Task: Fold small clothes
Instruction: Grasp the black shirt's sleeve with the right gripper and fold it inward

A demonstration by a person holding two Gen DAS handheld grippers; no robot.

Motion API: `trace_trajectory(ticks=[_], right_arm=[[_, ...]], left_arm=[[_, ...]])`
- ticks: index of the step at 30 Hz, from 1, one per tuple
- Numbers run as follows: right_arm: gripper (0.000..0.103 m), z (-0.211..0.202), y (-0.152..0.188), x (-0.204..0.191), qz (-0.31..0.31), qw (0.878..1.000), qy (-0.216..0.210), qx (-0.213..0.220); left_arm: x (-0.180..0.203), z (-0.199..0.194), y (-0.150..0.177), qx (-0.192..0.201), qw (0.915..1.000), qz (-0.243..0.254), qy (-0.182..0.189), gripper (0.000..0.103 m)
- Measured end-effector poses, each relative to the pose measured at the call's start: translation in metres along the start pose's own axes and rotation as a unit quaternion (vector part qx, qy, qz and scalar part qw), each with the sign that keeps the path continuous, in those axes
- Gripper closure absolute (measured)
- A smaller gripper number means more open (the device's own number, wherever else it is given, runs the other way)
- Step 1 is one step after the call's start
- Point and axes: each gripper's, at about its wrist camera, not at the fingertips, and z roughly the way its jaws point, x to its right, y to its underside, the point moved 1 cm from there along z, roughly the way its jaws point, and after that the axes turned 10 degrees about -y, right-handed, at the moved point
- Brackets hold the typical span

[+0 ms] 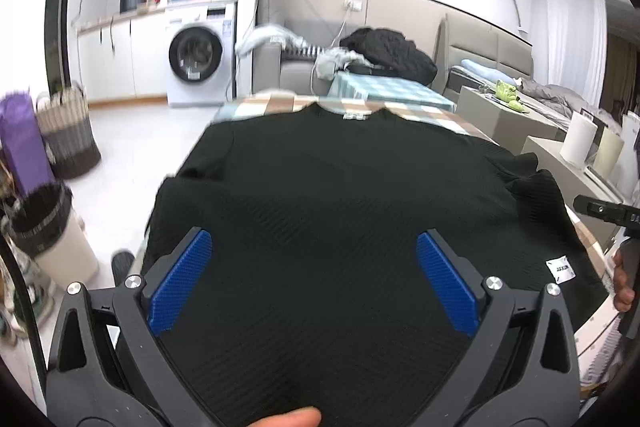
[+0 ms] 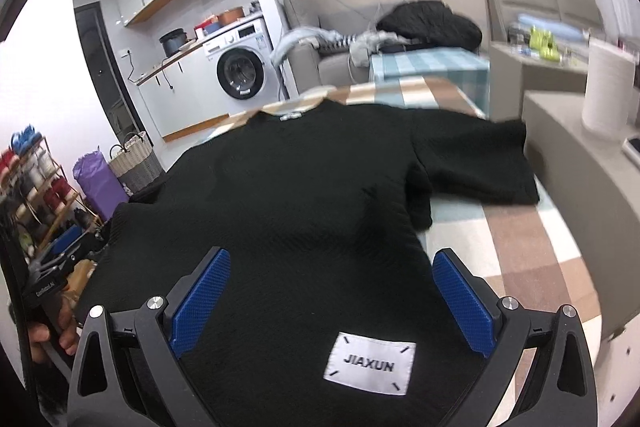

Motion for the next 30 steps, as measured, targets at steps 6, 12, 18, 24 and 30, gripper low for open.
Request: trace_trajectory(ticks=[6, 12, 18, 24, 30], right_arm=[[0.003, 0.026, -0.016, 0.023, 0.021, 0.999, -0.003, -0.028], [0.082, 0.069, -0.029, 0.04, 0.05, 0.995, -0.004, -0.083], [0.099, 0.065, -0.028, 0.066, 0.057, 0.995, 0.051, -0.066], [0.099, 0.029, -0.03, 0.084, 0.054, 0.995, 0.069, -0.038], [0.099, 0.019, -0.027, 0.097, 0.075, 0.994, 0.076, -0.037]], left_arm=[[-0.023, 0.015, 0.0, -0.026, 0.9994, -0.02, -0.01, 0.001], [-0.037, 0.03, 0.002, -0.041, 0.9984, -0.035, -0.017, 0.001], [-0.047, 0.038, 0.004, -0.044, 0.9977, -0.043, -0.029, 0.001], [-0.048, 0.036, 0.003, -0.04, 0.998, -0.039, -0.031, 0.001], [-0.049, 0.035, 0.002, -0.039, 0.998, -0.039, -0.031, 0.001]])
